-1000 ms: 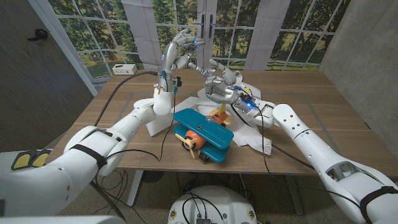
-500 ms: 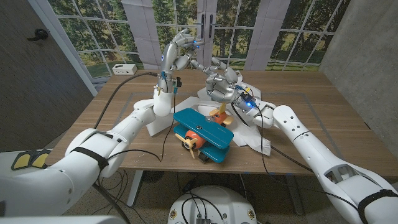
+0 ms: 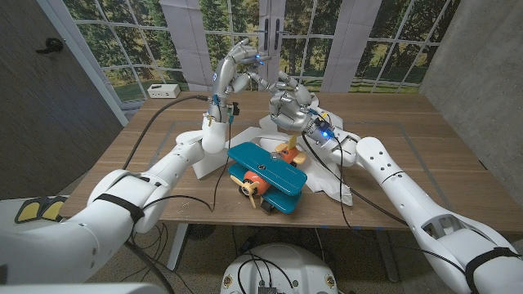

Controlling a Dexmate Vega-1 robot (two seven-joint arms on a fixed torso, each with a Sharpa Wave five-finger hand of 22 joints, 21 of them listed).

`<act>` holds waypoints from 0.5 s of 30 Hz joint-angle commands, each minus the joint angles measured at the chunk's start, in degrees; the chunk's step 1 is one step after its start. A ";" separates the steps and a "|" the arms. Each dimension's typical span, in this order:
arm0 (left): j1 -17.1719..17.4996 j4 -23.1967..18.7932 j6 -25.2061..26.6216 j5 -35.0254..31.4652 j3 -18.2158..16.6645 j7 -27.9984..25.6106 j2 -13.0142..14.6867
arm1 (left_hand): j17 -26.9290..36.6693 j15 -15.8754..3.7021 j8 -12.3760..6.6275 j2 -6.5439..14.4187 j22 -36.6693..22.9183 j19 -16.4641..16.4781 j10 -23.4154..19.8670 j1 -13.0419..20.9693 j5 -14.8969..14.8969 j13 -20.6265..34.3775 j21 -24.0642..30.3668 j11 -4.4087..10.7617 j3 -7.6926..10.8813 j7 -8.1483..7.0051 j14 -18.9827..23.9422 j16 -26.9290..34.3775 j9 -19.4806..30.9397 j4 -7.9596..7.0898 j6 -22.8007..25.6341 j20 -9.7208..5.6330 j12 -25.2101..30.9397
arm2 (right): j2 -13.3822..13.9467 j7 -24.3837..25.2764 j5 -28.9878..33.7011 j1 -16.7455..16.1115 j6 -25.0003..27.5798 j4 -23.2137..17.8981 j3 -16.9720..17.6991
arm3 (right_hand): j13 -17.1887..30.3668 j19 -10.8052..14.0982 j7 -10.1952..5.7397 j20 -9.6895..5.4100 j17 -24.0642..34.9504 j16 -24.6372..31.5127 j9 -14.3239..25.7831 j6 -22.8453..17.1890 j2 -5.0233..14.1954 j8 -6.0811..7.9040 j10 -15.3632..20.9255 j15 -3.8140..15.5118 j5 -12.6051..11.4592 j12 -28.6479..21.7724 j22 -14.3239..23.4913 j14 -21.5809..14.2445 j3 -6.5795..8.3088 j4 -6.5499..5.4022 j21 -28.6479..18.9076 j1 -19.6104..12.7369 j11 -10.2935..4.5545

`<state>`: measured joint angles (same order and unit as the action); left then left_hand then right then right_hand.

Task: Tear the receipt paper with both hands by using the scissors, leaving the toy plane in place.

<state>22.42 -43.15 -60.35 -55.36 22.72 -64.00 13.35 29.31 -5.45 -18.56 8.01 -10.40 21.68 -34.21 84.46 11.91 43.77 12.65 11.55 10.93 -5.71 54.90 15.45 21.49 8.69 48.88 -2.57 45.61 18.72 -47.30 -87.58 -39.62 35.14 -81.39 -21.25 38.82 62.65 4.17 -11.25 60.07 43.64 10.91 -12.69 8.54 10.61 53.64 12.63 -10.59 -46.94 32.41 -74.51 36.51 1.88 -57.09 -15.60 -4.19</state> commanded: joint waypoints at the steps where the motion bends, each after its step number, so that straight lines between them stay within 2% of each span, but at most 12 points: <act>1: -0.22 1.42 -0.44 -4.00 -2.74 0.00 -1.66 | 0.31 -8.40 0.25 0.60 -0.06 -0.26 -0.66 0.30 0.16 -0.11 -0.28 0.10 -0.09 -0.06 2.78 0.12 0.24 -0.10 0.40 -2.65 -0.26 | -1.20 -0.46 -0.30 1.08 0.19 0.70 0.00 | 0.27 -0.03 -0.35 -1.23 0.52 -0.12 0.20 -0.43 0.59 0.28 0.51 0.01 -0.20 -0.65 0.28 -0.29 0.70 0.16 -0.58 -0.16 0.11; 15: -0.08 1.93 -0.67 -7.99 -5.37 0.00 -2.87 | 0.27 -8.40 0.40 0.57 0.00 -0.31 -0.90 0.30 0.09 -0.73 -0.36 0.09 -0.15 0.04 2.89 0.01 0.25 -0.09 0.66 -2.75 -0.31 | -2.26 0.24 -0.62 0.92 0.51 0.86 -0.22 | 0.36 -0.73 0.00 -1.22 1.50 -1.03 0.22 -0.29 1.00 0.06 0.14 0.03 -0.32 -0.95 0.08 -0.14 2.16 0.20 -1.17 -0.59 -0.05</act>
<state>22.33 -41.66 -60.75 -60.57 19.28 -63.99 11.44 29.34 -5.54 -18.26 8.11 -10.41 21.68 -34.56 84.56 11.89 43.02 12.65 11.86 10.85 -5.71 54.98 15.24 21.69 8.76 48.89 -2.57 45.33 17.20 -47.49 -88.01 -38.71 35.54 -80.75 -21.36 38.90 62.28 4.18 -11.13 61.43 42.89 10.92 -12.68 9.15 10.61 53.64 12.69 -10.59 -47.48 32.38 -74.62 38.10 2.11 -57.68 -15.93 -4.19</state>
